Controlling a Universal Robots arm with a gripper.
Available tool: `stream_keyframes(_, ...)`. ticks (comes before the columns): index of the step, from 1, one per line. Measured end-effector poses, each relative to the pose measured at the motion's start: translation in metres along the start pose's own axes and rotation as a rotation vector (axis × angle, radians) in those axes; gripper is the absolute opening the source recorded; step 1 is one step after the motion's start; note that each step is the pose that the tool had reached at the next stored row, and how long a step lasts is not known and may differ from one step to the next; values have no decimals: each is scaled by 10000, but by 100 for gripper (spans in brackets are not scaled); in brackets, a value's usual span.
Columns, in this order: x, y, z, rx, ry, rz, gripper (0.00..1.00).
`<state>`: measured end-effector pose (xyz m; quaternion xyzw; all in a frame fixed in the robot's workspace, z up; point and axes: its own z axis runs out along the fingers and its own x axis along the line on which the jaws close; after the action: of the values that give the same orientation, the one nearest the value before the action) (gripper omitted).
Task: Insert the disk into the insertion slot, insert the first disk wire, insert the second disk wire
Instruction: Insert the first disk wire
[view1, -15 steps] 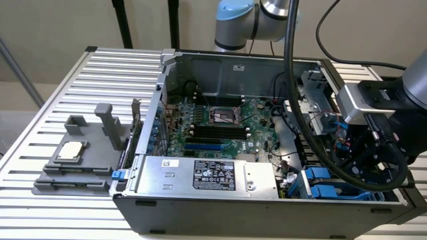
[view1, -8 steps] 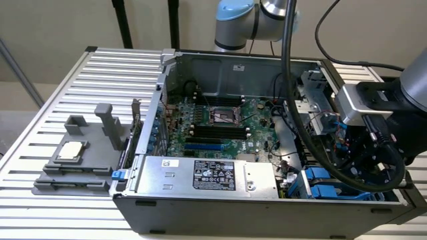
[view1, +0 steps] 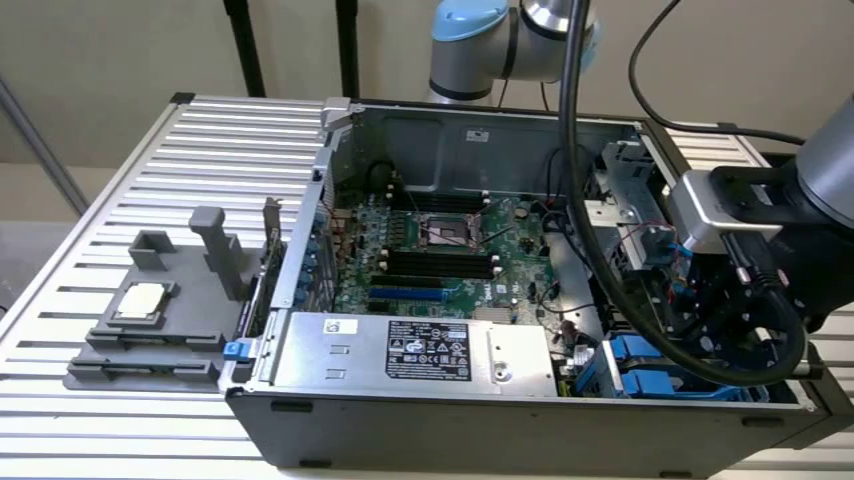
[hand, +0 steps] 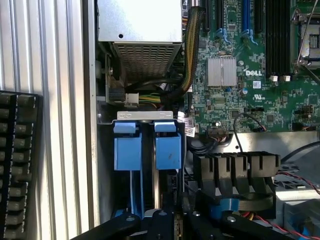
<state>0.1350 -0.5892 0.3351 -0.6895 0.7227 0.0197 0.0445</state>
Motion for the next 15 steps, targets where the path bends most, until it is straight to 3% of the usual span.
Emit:
stream_keyframes(13,-11,-35,3,-5,42,-3,16)
stream_keyframes(15,-13,-36,-16,-8,42,-3,25)
